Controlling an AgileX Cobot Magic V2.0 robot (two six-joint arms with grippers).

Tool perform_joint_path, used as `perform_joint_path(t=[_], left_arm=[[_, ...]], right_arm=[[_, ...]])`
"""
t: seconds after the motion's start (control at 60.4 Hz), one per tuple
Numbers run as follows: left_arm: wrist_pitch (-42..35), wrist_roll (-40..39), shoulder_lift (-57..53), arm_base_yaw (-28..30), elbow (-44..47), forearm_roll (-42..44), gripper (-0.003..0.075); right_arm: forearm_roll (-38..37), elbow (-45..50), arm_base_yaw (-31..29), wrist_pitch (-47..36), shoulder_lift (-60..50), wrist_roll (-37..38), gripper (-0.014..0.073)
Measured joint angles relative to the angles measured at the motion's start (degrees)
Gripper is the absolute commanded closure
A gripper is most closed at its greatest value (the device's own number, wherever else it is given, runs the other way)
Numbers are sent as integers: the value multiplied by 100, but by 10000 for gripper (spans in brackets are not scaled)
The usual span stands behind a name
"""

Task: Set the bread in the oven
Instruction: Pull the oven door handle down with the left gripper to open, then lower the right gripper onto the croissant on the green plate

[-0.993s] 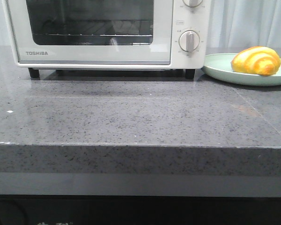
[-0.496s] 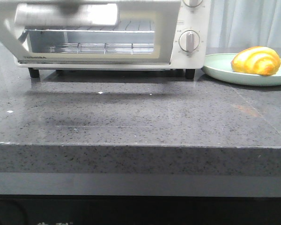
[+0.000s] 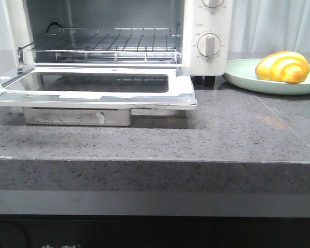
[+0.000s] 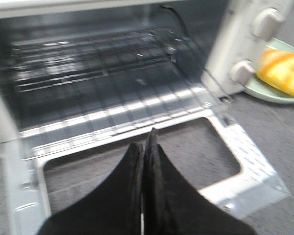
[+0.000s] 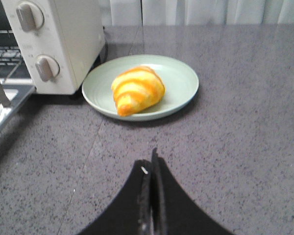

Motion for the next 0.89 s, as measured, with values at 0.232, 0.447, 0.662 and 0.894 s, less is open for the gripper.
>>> perform_joint_path(t=[0.232, 0.447, 0.662, 0.894], left_arm=[[-634, -22, -1092, 763, 1215, 0, 741], [-668, -37, -2404, 1547, 2252, 0, 741], [-671, -47, -3431, 2212, 2769, 0, 741], [-646, -47, -3668, 2303, 2838, 0, 741]], right_arm=[[115, -153, 0, 219, 632, 213, 651], [279, -707, 0, 533, 1657, 372, 651], [355, -1492, 0, 536, 2964, 593, 578], [435, -2803, -125, 462, 4940, 1008, 163]])
